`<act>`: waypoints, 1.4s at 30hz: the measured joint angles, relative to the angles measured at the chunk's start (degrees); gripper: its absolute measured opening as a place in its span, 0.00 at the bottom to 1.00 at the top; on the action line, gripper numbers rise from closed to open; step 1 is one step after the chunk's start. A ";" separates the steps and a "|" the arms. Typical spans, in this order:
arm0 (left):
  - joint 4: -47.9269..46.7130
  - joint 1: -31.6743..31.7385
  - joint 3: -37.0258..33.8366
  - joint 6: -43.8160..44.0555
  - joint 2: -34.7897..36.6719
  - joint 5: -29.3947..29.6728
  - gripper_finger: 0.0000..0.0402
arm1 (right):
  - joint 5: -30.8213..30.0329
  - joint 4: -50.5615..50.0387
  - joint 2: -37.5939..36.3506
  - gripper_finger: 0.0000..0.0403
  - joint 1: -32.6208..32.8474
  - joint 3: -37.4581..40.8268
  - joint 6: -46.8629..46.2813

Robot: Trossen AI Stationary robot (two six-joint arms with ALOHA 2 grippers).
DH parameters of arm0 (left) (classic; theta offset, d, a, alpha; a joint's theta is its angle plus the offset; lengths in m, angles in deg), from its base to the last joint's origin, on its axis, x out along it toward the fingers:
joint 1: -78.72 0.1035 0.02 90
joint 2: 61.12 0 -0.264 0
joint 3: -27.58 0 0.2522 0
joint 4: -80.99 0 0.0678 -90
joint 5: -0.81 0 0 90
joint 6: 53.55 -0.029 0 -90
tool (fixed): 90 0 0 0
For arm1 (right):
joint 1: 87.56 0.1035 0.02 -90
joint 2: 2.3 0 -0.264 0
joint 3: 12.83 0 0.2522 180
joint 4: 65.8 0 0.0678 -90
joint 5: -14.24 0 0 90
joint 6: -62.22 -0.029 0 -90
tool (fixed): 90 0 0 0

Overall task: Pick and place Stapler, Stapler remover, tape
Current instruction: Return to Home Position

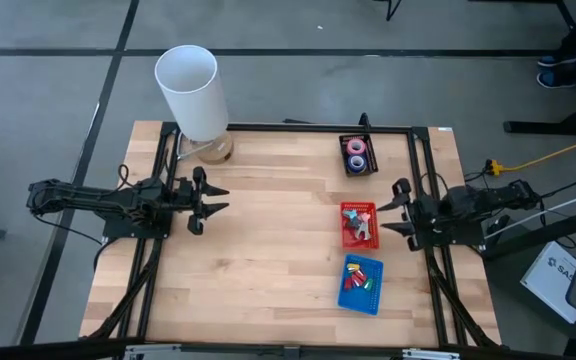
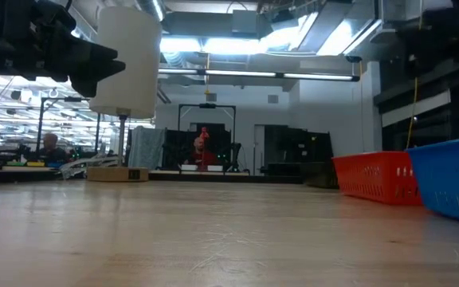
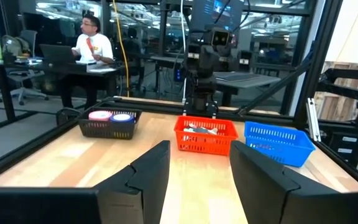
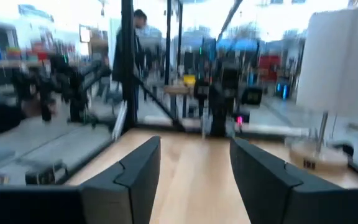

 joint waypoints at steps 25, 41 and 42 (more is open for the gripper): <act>-0.02 0.02 0.00 -0.11 -0.01 -0.07 0.40 | 1.61 15.97 0.47 0.48 0.01 4.09 7.94; -0.03 0.02 0.00 -0.11 0.00 -0.07 0.40 | 3.24 1.25 1.17 0.48 0.01 4.09 10.49; -0.03 0.00 0.00 -0.11 -0.02 -0.07 0.40 | 3.24 1.25 1.17 0.48 0.01 4.09 10.56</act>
